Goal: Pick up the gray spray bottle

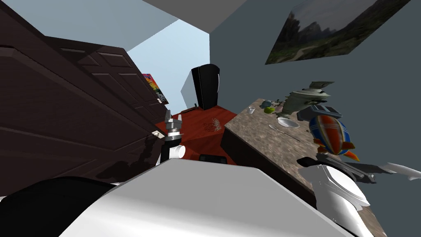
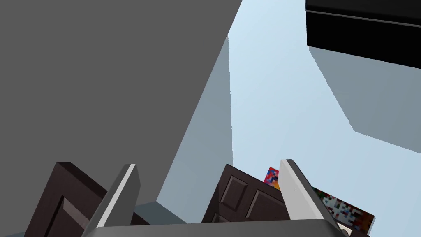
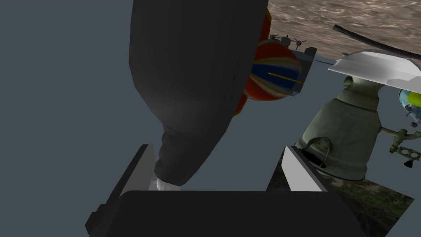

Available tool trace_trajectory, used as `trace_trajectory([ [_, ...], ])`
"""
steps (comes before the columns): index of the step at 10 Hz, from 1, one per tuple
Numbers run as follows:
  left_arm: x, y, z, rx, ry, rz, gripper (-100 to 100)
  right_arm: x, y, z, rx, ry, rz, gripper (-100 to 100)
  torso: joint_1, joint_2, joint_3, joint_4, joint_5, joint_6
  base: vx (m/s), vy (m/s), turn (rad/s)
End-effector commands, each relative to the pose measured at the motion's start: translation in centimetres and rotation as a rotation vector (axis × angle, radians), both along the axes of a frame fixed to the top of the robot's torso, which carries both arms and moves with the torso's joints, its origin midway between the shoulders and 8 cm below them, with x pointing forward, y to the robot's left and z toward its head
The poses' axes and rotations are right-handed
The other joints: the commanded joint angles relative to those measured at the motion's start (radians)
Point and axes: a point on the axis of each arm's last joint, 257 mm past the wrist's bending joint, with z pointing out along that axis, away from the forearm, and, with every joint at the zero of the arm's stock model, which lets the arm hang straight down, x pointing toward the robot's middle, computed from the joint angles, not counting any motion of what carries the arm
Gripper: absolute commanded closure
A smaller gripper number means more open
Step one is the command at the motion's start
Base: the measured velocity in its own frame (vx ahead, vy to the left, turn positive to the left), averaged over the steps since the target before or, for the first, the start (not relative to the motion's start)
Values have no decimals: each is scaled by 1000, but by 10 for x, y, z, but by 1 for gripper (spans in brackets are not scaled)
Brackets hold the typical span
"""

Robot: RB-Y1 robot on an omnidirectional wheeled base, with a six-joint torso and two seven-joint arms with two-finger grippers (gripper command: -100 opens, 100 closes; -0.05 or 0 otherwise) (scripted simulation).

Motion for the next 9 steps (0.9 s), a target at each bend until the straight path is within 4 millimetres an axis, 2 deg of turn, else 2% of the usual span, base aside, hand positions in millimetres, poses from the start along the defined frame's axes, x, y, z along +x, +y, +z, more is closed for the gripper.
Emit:
trace_trajectory([
  [1,0,0,0,0,0,0,0,0,0,0,0,0,0,-100,0,0,0,0,0,0,-12,-27,21],
  [2,0,0,0,0,0,0,0,-1,-1,1,-2,0,-5,0,1,0,0,0,0,0,0,0,0],
  [3,0,0,0,0,0,0,0,22,8,-2,3,0,31,-100,3,-1,-1,0,0,0,25,-15,-245],
  [6,0,0,0,0,0,0,0,86,34,-3,9,-6,128,-100,1,-6,-3,-1,0,1,67,-32,-369],
  [7,0,0,0,0,0,0,0,90,37,-5,10,-1,137,-100,1,-6,-3,-1,0,1,51,-17,-89],
  [9,0,0,0,0,0,0,0,131,58,-3,9,-3,203,-100,2,-5,-3,-1,0,0,54,-17,-283],
])
